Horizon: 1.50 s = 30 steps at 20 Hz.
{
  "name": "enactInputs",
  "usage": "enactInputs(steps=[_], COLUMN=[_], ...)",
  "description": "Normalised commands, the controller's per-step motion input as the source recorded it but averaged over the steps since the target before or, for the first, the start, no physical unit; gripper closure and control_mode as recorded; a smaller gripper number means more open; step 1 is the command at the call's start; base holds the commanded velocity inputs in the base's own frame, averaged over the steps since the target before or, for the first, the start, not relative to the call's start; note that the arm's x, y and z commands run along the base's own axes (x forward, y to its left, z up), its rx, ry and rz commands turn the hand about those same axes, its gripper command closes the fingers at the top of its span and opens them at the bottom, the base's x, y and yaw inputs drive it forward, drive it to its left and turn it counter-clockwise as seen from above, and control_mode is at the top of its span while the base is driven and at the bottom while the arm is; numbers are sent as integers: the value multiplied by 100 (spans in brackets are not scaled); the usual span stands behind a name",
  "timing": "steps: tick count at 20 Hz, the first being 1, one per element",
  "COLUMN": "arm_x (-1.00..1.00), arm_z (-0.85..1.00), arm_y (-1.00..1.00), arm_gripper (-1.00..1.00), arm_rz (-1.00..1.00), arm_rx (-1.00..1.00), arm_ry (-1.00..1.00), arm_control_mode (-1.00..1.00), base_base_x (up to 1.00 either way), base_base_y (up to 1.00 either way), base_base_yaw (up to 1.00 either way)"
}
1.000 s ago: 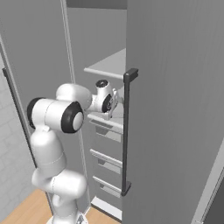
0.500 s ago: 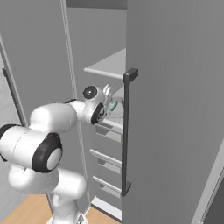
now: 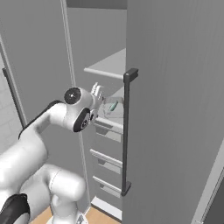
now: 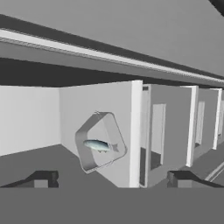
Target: Take the meat container that has the fish and place it on the second highest rack of the freezer. Then take the vegetable container that has the onion and tomato and place it on the highest rack of the freezer.
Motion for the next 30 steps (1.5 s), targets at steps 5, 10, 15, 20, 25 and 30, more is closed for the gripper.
enactInputs(steps=[5,10,15,20,25,30], arm_x=[-100,-96,-100,-100,-100,-10], arm_z=[83,10,0,-3,-10,0], arm_y=[23,53,19,10,0,0], arm_gripper=[-100,-100,-100,-100,-100,-100], arm_rz=[0,0,0,0,0,0], arm_rx=[0,0,0,0,0,0], arm_ry=[18,34,16,6,0,0], arm_control_mode=[-100,-100,-100,-100,-100,-100], base_base_x=[0,0,0,0,0,0], base_base_y=[0,0,0,0,0,0], base_base_yaw=[0,0,0,0,0,0])
